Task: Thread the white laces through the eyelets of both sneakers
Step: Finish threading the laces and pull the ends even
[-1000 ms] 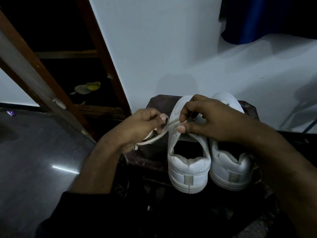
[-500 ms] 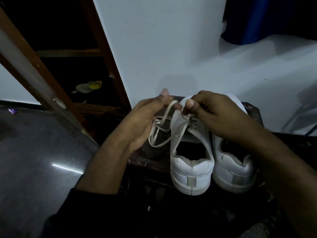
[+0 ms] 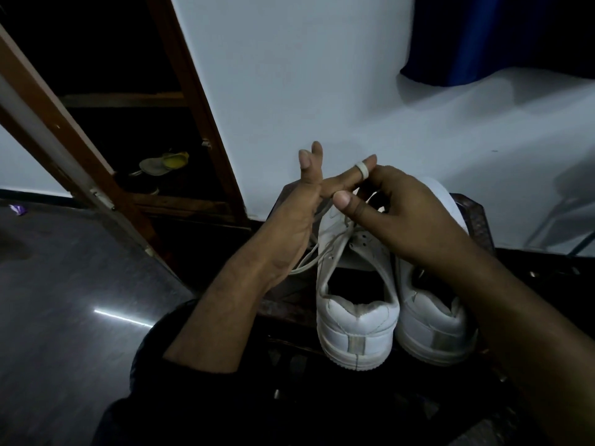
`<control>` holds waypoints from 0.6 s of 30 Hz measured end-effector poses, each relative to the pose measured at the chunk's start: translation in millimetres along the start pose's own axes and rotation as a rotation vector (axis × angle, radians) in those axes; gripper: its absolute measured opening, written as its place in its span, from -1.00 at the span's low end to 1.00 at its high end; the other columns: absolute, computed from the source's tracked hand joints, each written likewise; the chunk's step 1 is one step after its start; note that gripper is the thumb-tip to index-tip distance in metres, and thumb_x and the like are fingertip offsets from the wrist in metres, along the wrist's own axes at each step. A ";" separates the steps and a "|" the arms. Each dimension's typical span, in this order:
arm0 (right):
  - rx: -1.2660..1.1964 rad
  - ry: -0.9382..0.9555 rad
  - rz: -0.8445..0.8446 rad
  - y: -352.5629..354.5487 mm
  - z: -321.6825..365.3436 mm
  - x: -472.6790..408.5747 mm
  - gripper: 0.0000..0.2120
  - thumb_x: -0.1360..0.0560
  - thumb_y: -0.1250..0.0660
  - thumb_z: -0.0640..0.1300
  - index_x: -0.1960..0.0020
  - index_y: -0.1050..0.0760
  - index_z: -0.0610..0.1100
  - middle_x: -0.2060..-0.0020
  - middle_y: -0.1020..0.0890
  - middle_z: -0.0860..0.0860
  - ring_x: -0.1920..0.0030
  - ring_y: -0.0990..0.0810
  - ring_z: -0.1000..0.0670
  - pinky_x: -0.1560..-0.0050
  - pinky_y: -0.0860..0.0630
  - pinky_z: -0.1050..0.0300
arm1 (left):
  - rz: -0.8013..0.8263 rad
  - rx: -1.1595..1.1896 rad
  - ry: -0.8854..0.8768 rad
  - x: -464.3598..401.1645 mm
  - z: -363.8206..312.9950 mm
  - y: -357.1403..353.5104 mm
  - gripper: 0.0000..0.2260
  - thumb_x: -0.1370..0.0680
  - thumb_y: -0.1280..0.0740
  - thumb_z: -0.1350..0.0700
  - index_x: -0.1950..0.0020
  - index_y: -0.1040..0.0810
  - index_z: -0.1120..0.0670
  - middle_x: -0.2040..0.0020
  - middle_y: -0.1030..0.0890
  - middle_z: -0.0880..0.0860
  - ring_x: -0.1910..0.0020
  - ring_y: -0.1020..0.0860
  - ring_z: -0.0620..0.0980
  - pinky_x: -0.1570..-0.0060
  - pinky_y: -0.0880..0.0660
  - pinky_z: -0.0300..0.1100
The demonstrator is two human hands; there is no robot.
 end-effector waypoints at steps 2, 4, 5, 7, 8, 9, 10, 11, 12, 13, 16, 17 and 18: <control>0.085 0.005 -0.051 3.1 -0.3 0.2 -0.77 -0.52 -0.36 0.22 -0.01 -0.53 0.08 0.14 -0.58 0.10 0.16 -0.56 0.16 0.20 -0.41 0.32 | -0.011 -0.001 0.001 1.2 -3.7 -1.7 -0.21 -0.49 0.06 -0.47 -0.44 -0.56 -0.01 -0.68 0.15 -0.17 -0.64 -0.08 -0.14 -0.51 -0.35 -0.12; 0.129 0.005 -0.141 11.0 0.8 0.4 -0.77 -0.50 -0.40 0.20 0.00 -0.52 0.07 0.18 -0.57 0.11 0.19 -0.54 0.15 0.24 -0.38 0.30 | -0.011 -0.007 -0.016 1.8 -5.4 -1.2 -0.20 -0.47 0.07 -0.46 -0.46 -0.55 -0.02 -0.68 0.13 -0.18 -0.65 -0.02 -0.15 -0.56 -0.27 -0.03; 0.120 0.011 -0.182 14.9 1.2 0.5 -0.77 -0.50 -0.41 0.18 0.01 -0.51 0.06 0.20 -0.57 0.10 0.20 -0.55 0.14 0.24 -0.40 0.26 | -0.021 -0.013 -0.015 1.5 -5.0 0.0 -0.20 -0.46 0.07 -0.45 -0.46 -0.54 -0.04 -0.68 0.13 -0.18 -0.65 0.01 -0.16 -0.55 -0.25 -0.05; 0.055 0.018 -0.218 19.5 1.7 0.9 -0.81 -0.51 -0.44 0.13 0.02 -0.54 0.05 0.23 -0.57 0.09 0.22 -0.57 0.10 0.23 -0.47 0.17 | -0.026 -0.013 -0.013 1.5 -4.5 0.1 -0.21 -0.44 0.06 -0.47 -0.45 -0.55 -0.08 -0.68 0.11 -0.19 -0.63 0.03 -0.23 -0.46 -0.31 -0.18; 0.017 0.023 -0.215 19.8 1.7 1.2 -0.85 -0.53 -0.44 0.09 0.04 -0.56 0.03 0.24 -0.57 0.09 0.22 -0.57 0.08 0.22 -0.49 0.15 | -0.028 -0.005 -0.013 1.1 -4.5 -0.7 -0.21 -0.43 0.04 -0.48 -0.45 -0.54 -0.09 -0.69 0.09 -0.18 -0.61 0.04 -0.28 -0.40 -0.35 -0.27; -0.014 0.030 -0.205 18.8 1.6 1.0 -0.88 -0.54 -0.43 0.05 0.08 -0.58 0.01 0.24 -0.57 0.08 0.22 -0.57 0.08 0.21 -0.50 0.14 | -0.041 0.004 -0.018 -0.2 -3.9 -0.4 -0.21 -0.44 0.03 -0.49 -0.46 -0.53 -0.09 -0.69 0.05 -0.16 -0.60 0.06 -0.31 -0.38 -0.35 -0.30; -0.042 0.035 -0.190 17.2 1.1 0.7 -0.88 -0.56 -0.42 0.01 0.10 -0.59 -0.01 0.24 -0.57 0.07 0.22 -0.56 0.08 0.20 -0.48 0.16 | -0.054 0.021 -0.023 -1.8 -1.9 0.9 -0.23 -0.47 0.02 -0.50 -0.47 -0.51 -0.09 -0.69 0.00 -0.14 -0.61 0.07 -0.30 -0.45 -0.32 -0.26; -0.084 0.034 -0.166 14.8 0.8 -0.1 -0.87 -0.58 -0.40 -0.02 0.11 -0.60 -0.05 0.23 -0.57 0.03 0.22 -0.55 0.09 0.18 -0.45 0.20 | -0.057 0.041 -0.032 -3.1 -0.6 1.2 -0.25 -0.49 0.00 -0.50 -0.48 -0.50 -0.10 -0.68 -0.07 -0.12 -0.63 0.07 -0.25 -0.55 -0.23 -0.14; -0.158 0.021 -0.128 11.8 0.4 -1.3 -0.85 -0.59 -0.37 -0.06 0.11 -0.60 -0.10 0.23 -0.58 -0.01 0.21 -0.55 0.09 0.15 -0.44 0.21 | -0.043 0.081 -0.037 -3.8 0.6 -0.3 -0.27 -0.50 -0.04 -0.51 -0.50 -0.46 -0.13 -0.67 -0.14 -0.09 -0.65 0.03 -0.17 -0.60 -0.16 -0.01; -0.271 -0.003 -0.081 7.9 0.1 -2.2 -0.83 -0.60 -0.33 -0.11 0.12 -0.58 -0.16 0.22 -0.59 -0.07 0.20 -0.54 0.07 0.12 -0.44 0.19 | -0.034 0.124 -0.032 -2.6 0.4 -3.3 -0.27 -0.49 -0.08 -0.52 -0.54 -0.41 -0.16 -0.65 -0.23 -0.04 -0.66 -0.07 -0.08 -0.61 -0.15 0.07; -0.680 -0.086 0.076 -1.5 5.0 -2.6 -0.82 -0.51 -0.19 -0.17 0.22 -0.50 -0.17 0.24 -0.55 -0.09 0.13 -0.53 -0.04 0.05 -0.48 0.06 | -0.132 0.124 0.042 -1.0 8.2 -2.1 -0.21 -0.54 -0.06 -0.47 -0.64 -0.22 -0.03 -0.59 -0.35 0.13 -0.54 -0.34 0.06 -0.50 -0.37 -0.02; -0.766 -0.091 0.129 -3.4 8.2 -1.8 -0.81 -0.50 -0.17 -0.17 0.24 -0.48 -0.17 0.23 -0.55 -0.10 0.12 -0.53 -0.08 0.04 -0.49 0.05 | -0.163 0.107 0.069 -2.6 12.5 0.0 -0.10 -0.51 -0.10 -0.50 -0.65 -0.19 0.08 -0.58 -0.28 0.26 -0.54 -0.31 0.18 -0.50 -0.36 0.02; -0.810 -0.077 0.175 -4.3 12.4 -0.4 -0.79 -0.54 -0.18 -0.16 0.23 -0.45 -0.18 0.25 -0.55 -0.13 0.13 -0.53 -0.11 0.03 -0.50 0.04 | -0.191 0.110 0.097 -4.2 17.6 4.5 0.03 -0.45 -0.17 -0.56 -0.64 -0.13 0.16 -0.54 -0.21 0.37 -0.54 -0.26 0.28 -0.52 -0.32 0.13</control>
Point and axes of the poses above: each hand's wrist, its own x-axis away from the middle knuckle, its own y-axis out of the back of the hand, z = x × y, the point moved 7 cm from there along -x, towards the middle knuckle
